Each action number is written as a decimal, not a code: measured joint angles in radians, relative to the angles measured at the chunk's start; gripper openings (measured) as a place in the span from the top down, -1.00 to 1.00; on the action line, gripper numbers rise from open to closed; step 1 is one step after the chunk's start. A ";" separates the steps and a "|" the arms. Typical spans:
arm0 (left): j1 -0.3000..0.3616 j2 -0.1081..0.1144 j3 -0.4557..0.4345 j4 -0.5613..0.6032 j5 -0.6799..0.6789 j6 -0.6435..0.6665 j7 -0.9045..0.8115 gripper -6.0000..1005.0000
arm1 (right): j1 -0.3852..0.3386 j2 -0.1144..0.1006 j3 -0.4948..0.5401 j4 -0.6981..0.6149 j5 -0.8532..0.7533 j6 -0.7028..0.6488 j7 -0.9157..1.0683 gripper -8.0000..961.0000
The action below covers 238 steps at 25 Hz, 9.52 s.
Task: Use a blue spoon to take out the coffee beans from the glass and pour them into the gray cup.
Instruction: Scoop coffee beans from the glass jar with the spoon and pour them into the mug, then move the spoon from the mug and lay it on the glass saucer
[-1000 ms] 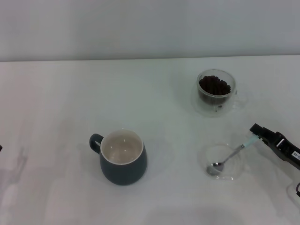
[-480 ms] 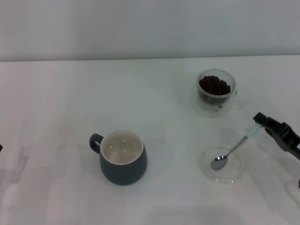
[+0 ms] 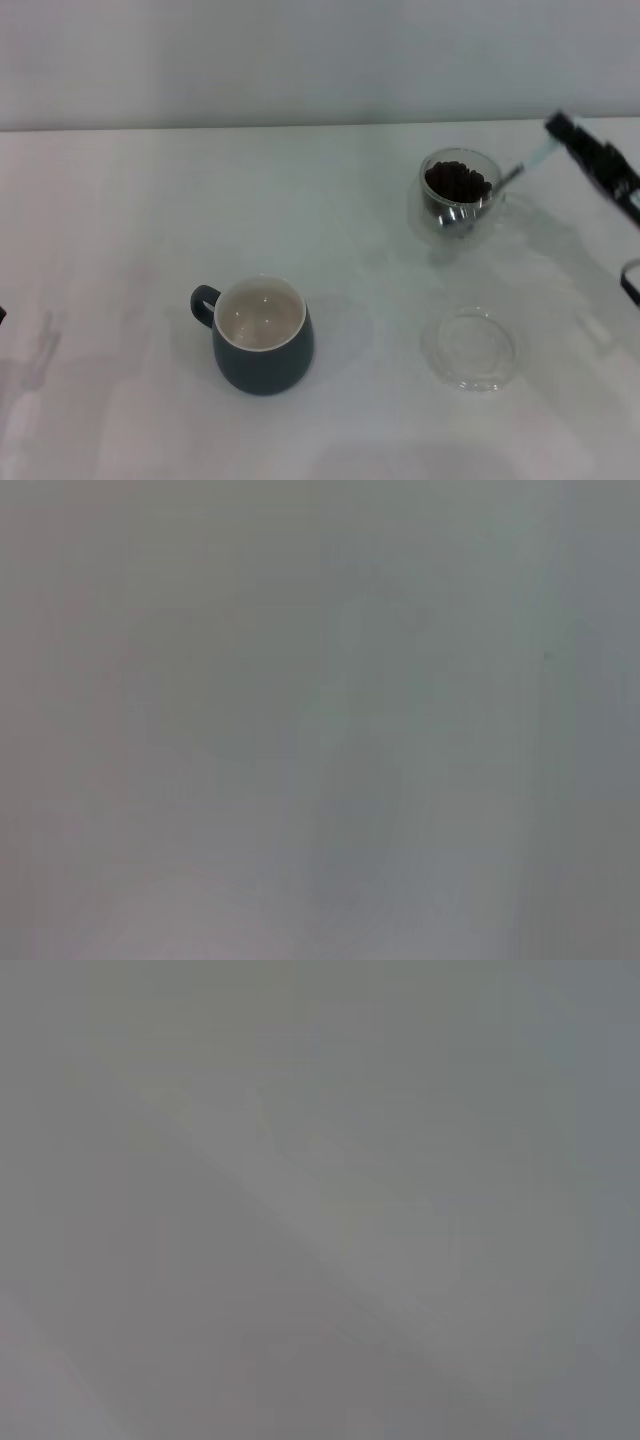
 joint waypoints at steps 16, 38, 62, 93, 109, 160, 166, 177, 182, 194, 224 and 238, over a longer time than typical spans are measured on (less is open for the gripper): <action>0.000 0.000 0.000 0.002 -0.003 -0.013 -0.015 -0.72 | 0.121 0.008 0.110 -0.021 -0.002 0.097 -0.554 0.68; -0.014 -0.001 0.003 0.003 -0.023 -0.048 -0.015 -0.72 | 0.106 0.022 0.076 0.001 0.000 0.180 -0.665 0.67; -0.001 -0.005 0.008 0.003 -0.023 -0.072 -0.015 -0.72 | 0.124 0.022 -0.005 -0.020 0.124 0.359 -0.335 0.68; -0.006 0.002 0.002 -0.015 -0.023 -0.075 -0.013 -0.72 | 0.133 0.022 -0.015 -0.044 0.232 0.480 0.032 0.68; -0.005 0.001 0.001 -0.034 -0.023 -0.075 -0.014 -0.72 | 0.122 0.022 -0.015 -0.043 0.233 0.464 0.130 0.68; -0.033 0.001 0.004 -0.046 -0.038 -0.089 -0.014 -0.72 | 0.073 0.022 -0.537 -0.267 0.243 0.276 0.239 0.68; -0.030 0.000 0.003 -0.046 -0.038 -0.089 -0.014 -0.72 | 0.080 0.022 -0.548 -0.277 0.243 0.281 0.139 0.68; -0.033 0.000 0.004 -0.045 -0.038 -0.089 -0.014 -0.72 | 0.079 0.022 -0.586 -0.324 0.236 0.264 -0.183 0.68; -0.034 0.000 0.002 -0.044 -0.038 -0.089 -0.014 -0.72 | 0.081 0.022 -0.595 -0.344 0.235 0.257 -0.312 0.67; -0.036 -0.002 0.000 -0.038 -0.038 -0.100 -0.014 -0.72 | 0.057 -0.036 -0.458 -0.064 0.233 -0.122 -0.022 0.66; -0.060 -0.002 0.002 -0.026 -0.038 -0.100 -0.015 -0.72 | 0.050 -0.084 -0.482 0.211 0.151 -0.060 0.040 0.60; -0.063 -0.001 0.001 -0.027 -0.038 -0.100 -0.015 -0.72 | 0.045 -0.049 -0.480 0.209 0.145 -0.021 0.021 0.58</action>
